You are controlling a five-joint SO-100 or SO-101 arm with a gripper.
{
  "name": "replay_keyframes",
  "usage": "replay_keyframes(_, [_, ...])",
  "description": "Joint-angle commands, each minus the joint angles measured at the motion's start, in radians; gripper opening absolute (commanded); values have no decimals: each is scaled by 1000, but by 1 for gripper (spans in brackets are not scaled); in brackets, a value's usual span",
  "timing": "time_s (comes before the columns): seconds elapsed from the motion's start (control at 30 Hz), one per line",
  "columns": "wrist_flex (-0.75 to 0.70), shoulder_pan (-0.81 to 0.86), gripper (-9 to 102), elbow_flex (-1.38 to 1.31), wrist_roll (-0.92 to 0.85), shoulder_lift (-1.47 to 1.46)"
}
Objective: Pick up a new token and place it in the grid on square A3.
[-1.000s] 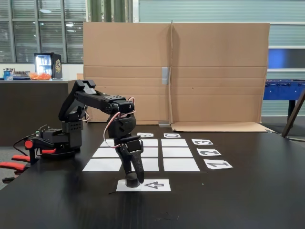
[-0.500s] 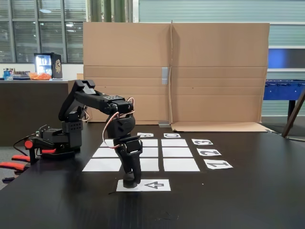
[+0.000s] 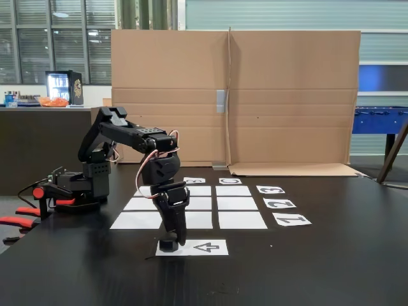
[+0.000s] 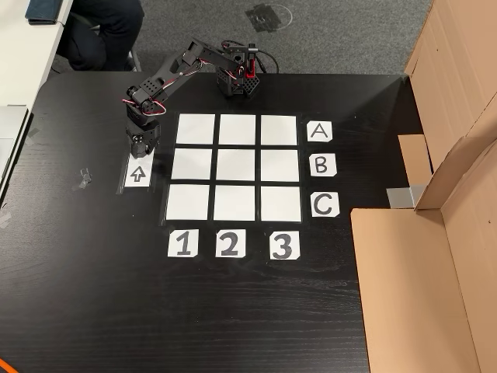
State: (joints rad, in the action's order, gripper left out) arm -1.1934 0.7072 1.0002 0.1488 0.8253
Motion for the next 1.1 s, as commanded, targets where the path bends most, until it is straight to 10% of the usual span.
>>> replay_keyframes(0.0, [-5,11,23,-31,5,55])
replay_keyframes(1.07, [-26,74,28,32,43,106])
